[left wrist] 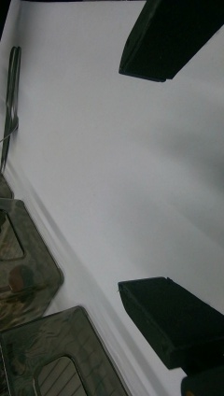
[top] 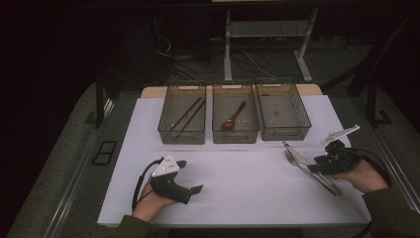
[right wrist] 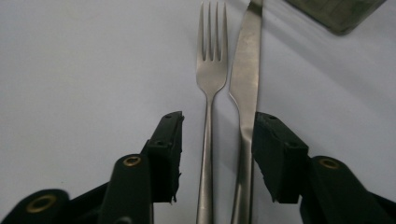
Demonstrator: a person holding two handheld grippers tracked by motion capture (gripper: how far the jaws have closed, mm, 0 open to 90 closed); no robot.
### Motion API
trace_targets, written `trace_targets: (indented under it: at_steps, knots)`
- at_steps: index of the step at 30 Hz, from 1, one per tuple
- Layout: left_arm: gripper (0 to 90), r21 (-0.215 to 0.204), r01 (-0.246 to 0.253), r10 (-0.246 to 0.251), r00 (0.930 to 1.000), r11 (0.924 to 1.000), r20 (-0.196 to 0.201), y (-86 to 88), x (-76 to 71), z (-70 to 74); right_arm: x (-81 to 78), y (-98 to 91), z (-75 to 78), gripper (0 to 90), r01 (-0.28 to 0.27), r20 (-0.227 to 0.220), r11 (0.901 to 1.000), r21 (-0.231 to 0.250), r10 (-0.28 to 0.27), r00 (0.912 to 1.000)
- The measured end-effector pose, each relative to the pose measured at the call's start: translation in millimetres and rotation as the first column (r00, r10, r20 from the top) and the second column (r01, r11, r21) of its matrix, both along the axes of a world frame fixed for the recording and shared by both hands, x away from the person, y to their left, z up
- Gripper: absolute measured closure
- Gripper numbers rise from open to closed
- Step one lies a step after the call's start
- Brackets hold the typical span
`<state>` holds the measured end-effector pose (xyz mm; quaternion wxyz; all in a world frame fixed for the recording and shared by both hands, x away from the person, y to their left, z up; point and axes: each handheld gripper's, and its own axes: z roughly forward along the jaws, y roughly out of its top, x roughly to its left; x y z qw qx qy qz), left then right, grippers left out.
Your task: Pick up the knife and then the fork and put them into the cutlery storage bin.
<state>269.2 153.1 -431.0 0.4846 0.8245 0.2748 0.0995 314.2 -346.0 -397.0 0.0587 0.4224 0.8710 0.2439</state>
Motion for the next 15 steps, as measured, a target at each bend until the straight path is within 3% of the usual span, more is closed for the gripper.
trace_targets:
  at_steps: [15]
  knots:
    - [0.0, -0.001, 0.004, -0.004, 1.0000, 1.0000, 0.000, -0.9, -0.2, -0.7, 14.3, 20.2, -14.4, 71.1, -0.057, -0.123, 0.9929, -0.105, 0.044, 0.9914]
